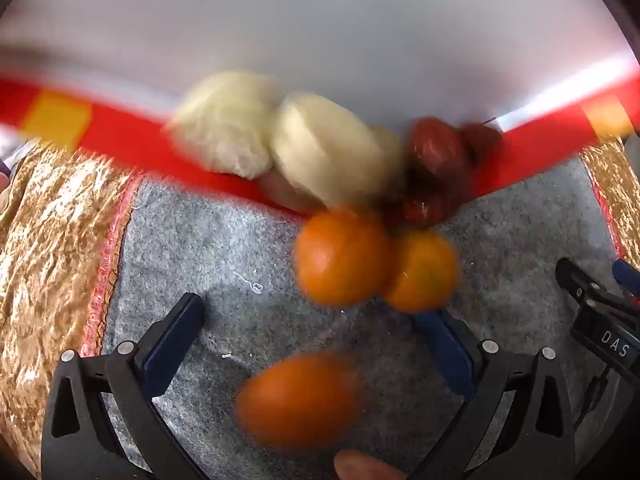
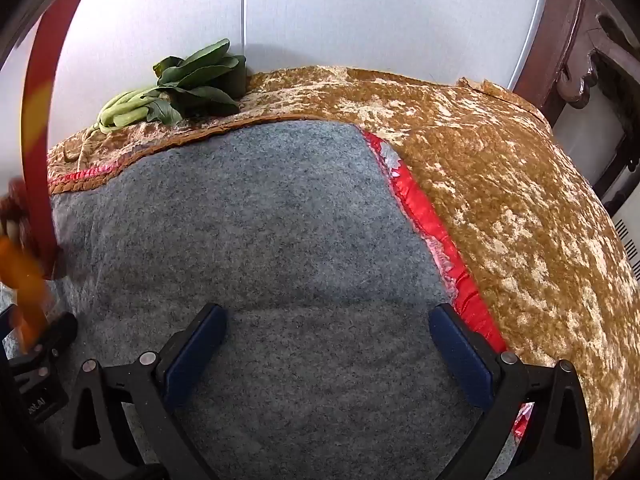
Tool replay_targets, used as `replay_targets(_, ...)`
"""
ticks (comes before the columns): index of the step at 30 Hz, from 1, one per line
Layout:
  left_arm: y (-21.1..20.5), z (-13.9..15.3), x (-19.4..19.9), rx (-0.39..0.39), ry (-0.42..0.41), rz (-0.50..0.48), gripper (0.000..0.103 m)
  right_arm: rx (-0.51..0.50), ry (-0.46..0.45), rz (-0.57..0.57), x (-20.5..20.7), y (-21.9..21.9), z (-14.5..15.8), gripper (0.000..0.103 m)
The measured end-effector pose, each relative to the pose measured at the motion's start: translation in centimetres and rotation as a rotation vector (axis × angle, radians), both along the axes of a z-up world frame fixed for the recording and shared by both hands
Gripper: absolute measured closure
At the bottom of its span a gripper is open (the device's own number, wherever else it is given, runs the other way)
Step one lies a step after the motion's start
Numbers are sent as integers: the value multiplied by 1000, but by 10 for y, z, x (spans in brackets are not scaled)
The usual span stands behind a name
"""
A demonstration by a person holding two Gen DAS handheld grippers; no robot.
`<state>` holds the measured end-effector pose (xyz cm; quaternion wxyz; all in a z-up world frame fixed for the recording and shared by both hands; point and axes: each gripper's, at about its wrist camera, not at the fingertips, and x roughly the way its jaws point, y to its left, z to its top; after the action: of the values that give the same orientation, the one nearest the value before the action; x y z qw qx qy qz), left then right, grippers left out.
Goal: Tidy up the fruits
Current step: 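Move the left tool over the fruit pile on the gray felt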
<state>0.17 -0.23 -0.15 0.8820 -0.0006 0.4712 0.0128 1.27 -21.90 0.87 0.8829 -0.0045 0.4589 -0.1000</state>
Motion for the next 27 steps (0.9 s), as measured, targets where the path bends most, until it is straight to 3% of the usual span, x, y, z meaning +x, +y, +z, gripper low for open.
replay_targets(27, 2, 0, 2, -5, 6, 3, 0, 5, 6, -2, 7, -3, 1, 1)
